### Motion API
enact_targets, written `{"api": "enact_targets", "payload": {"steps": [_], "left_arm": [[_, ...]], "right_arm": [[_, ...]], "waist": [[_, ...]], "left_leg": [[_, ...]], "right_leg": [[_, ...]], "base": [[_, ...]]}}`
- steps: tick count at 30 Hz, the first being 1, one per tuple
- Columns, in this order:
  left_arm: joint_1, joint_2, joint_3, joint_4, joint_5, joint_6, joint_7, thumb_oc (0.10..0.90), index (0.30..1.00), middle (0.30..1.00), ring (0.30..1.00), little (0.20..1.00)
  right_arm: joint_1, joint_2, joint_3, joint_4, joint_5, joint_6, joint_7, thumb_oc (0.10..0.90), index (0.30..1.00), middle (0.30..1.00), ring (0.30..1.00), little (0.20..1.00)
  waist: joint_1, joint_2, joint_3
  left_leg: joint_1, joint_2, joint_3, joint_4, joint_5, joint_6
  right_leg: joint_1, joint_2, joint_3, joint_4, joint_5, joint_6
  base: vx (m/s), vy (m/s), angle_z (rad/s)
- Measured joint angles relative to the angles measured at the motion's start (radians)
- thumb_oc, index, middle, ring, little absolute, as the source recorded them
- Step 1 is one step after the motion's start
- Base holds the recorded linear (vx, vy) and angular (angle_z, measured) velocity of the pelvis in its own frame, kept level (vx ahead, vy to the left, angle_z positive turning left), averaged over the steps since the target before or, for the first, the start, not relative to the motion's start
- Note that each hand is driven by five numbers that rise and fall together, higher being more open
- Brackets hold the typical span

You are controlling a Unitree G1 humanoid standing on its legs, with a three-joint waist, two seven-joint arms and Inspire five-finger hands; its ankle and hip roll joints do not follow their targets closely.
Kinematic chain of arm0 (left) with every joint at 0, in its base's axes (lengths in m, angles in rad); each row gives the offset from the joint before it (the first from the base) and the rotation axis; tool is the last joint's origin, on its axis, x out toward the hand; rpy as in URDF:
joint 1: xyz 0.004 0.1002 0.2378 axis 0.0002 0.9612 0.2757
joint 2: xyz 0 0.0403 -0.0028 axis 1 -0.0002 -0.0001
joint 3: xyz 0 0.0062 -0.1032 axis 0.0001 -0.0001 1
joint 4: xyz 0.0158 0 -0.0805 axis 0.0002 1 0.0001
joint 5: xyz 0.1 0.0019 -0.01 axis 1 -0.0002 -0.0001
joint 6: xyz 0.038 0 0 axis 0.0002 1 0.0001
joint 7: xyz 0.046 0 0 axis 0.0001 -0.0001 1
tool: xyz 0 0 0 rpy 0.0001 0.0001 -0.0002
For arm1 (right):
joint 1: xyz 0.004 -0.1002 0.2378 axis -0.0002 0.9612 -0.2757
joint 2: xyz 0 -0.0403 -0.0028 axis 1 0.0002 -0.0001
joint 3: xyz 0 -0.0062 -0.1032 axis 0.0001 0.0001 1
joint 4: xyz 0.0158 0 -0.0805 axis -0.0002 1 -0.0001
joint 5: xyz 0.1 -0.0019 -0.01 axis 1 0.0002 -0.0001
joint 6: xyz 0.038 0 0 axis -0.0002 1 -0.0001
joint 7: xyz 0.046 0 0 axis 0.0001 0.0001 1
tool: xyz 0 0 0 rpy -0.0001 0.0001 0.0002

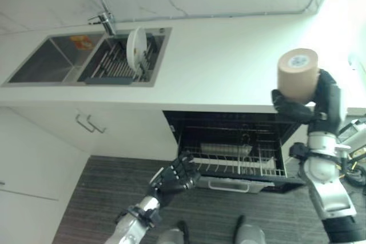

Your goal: Place the dishes in the dishwasher.

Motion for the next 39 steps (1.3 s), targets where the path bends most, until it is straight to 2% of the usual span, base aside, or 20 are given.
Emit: {"api": "enact_targets", "payload": {"steps": [2, 8, 11, 16, 24, 28, 32, 34, 39], "left_arm": [[-0.035, 0.001, 0.057, 0.001, 0.0, -0.017, -0.001, 0.8, 0.9, 0.9, 0.9, 0.9], [-0.063, 0.001, 0.096, -0.001, 0.043, -0.045, -0.022, 0.8, 0.9, 0.9, 0.9, 0.9], [-0.049, 0.02, 0.097, -0.01, 0.128, -0.045, -0.022, 0.8, 0.9, 0.9, 0.9, 0.9], [-0.05, 0.093, 0.097, -0.042, 0.277, -0.047, -0.016, 0.8, 0.9, 0.9, 0.9, 0.9], [-0.055, 0.221, 0.092, -0.043, 0.582, -0.089, 0.03, 0.8, 0.9, 0.9, 0.9, 0.9], [-0.07, 0.236, 0.084, -0.047, 0.739, -0.141, 0.075, 0.8, 0.9, 0.9, 0.9, 0.9], [-0.112, 0.292, 0.037, -0.06, 0.856, -0.162, 0.065, 0.8, 0.9, 0.9, 0.9, 0.9], [-0.122, 0.304, 0.026, -0.06, 0.881, -0.164, 0.059, 0.8, 0.9, 0.9, 0.9, 0.9], [-0.154, 0.308, -0.012, -0.062, 0.892, -0.164, 0.02, 0.8, 0.9, 0.9, 0.9, 0.9]], "right_arm": [[0.036, 0.004, 0.003, 0.0, 0.01, -0.002, 0.008, 0.4, 0.3, 0.3, 0.3, 0.3], [0.052, 0.021, 0.013, 0.001, 0.01, 0.006, 0.106, 0.4, 0.3, 0.3, 0.3, 0.3], [0.119, 0.038, 0.038, 0.014, 0.007, 0.023, 0.18, 0.4, 0.3, 0.3, 0.3, 0.3], [0.155, 0.063, 0.055, 0.124, 0.014, 0.061, 0.218, 0.4, 0.3, 0.3, 0.3, 0.3], [0.148, 0.062, 0.081, 0.224, 0.032, 0.105, 0.257, 0.4, 0.3, 0.3, 0.3, 0.3], [0.146, 0.064, 0.11, 0.366, 0.033, 0.142, 0.275, 0.4, 0.3, 0.3, 0.3, 0.3], [0.112, 0.064, 0.155, 0.407, 0.057, 0.209, 0.3, 0.4, 0.3, 0.3, 0.3, 0.3], [0.082, 0.064, 0.169, 0.426, 0.11, 0.229, 0.315, 0.4, 0.3, 0.3, 0.3, 0.3], [0.001, 0.046, 0.179, 0.5, 0.108, 0.303, 0.335, 0.4, 0.3, 0.3, 0.3, 0.3]], "waist": [[-0.002, 0.001, -0.001], [-0.002, -0.01, -0.011], [0.001, -0.03, -0.023], [-0.004, -0.053, -0.036], [-0.014, -0.054, -0.041], [-0.004, -0.051, -0.042], [0.005, -0.05, -0.043], [0.007, -0.048, -0.045], [0.035, -0.045, -0.046]], "left_leg": [[-0.002, 0.008, 0.008, 0.0, -0.002, 0.0], [-0.008, 0.012, 0.024, 0.002, -0.007, -0.001], [-0.01, 0.014, 0.028, 0.003, -0.002, -0.01], [-0.012, 0.014, 0.03, 0.003, -0.002, -0.011], [-0.026, 0.015, 0.031, 0.01, -0.006, -0.004], [-0.03, 0.015, 0.03, 0.018, -0.002, -0.011], [-0.037, 0.015, 0.025, 0.02, -0.001, -0.013], [-0.034, 0.015, 0.024, 0.022, 0.0, -0.013], [-0.035, 0.013, 0.019, 0.024, -0.003, -0.006]], "right_leg": [[-0.011, 0.009, 0.013, 0.002, 0.002, -0.005], [-0.034, 0.013, 0.032, 0.017, 0.001, -0.008], [-0.04, 0.016, 0.037, 0.021, -0.001, -0.01], [-0.044, 0.017, 0.039, 0.019, 0.0, -0.01], [-0.057, 0.018, 0.044, 0.021, 0.005, -0.012], [-0.057, 0.016, 0.044, 0.021, 0.008, -0.011], [-0.057, 0.012, 0.042, 0.021, 0.011, -0.013], [-0.056, 0.011, 0.041, 0.021, 0.013, -0.013], [-0.045, 0.007, 0.035, 0.017, 0.013, -0.008]], "base": [[0.01, -0.009, -0.18], [0.03, -0.008, -0.08], [0.02, -0.011, -0.06], [0.0, -0.005, -0.01], [0.0, 0.0, 0.0], [0.03, -0.01, 0.0], [0.04, -0.011, 0.02], [0.04, 0.007, 0.02], [0.05, -0.007, 0.03]]}}
